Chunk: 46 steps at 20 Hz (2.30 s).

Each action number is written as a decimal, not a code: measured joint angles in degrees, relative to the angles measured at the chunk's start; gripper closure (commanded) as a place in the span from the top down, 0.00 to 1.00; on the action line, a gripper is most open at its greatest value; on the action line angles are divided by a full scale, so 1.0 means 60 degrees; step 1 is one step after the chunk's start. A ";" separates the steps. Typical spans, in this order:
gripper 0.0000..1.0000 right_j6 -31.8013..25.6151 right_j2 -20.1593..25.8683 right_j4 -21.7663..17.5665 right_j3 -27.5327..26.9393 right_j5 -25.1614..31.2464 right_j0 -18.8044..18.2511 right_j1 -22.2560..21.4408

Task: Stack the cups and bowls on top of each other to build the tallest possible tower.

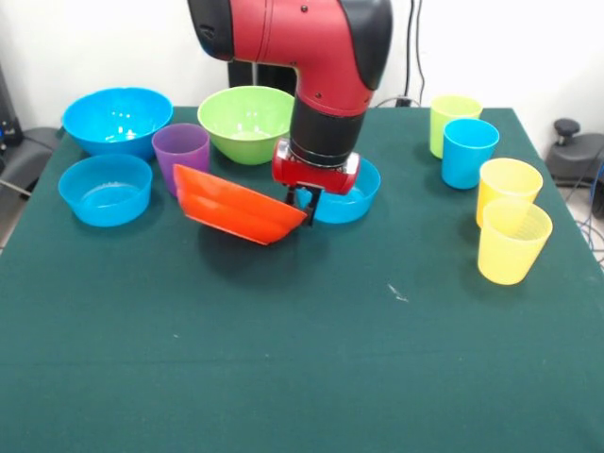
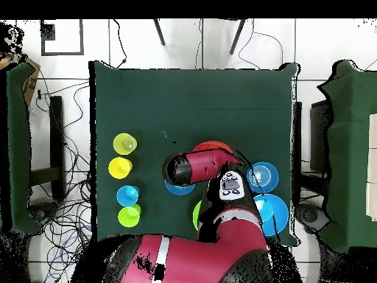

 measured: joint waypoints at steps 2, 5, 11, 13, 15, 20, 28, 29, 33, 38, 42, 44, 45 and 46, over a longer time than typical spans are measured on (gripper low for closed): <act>0.00 0.0000 0.0010 -0.0044 0.0000 0.0036 -0.0001 -0.0006; 0.00 0.0000 0.0045 -0.0174 -0.0001 0.0036 -0.0006 -0.0010; 0.00 0.0000 0.0121 -0.0434 0.0001 0.0040 -0.0021 -0.0042; 0.00 0.0000 0.0144 -0.0487 0.0003 0.0048 -0.0038 -0.0072; 0.00 0.0000 0.0180 -0.0551 0.0004 0.0085 -0.0068 -0.0127; 0.00 0.0000 0.0223 -0.0784 0.0004 0.0232 -0.0086 -0.0366; 0.00 -0.0010 0.0649 -0.0877 0.0142 0.1120 -0.0581 -0.1177; 0.00 -0.0010 0.0721 -0.0879 0.0201 0.1253 -0.0683 -0.1354; 0.00 -0.0010 0.0950 -0.0881 0.0541 0.1706 -0.1003 -0.2096; 0.00 -0.0010 0.1050 -0.0899 0.1038 0.1998 -0.1036 -0.2972; 0.00 -0.0010 0.1068 -0.0907 0.1285 0.2192 -0.0895 -0.3415; 0.00 -0.0010 0.1078 -0.0907 0.1371 0.2291 -0.0826 -0.3554; 0.00 -0.0010 0.1080 -0.0907 0.1409 0.2341 -0.0789 -0.3613; 0.00 -0.0010 0.1080 -0.0907 0.1451 0.2406 -0.0727 -0.3685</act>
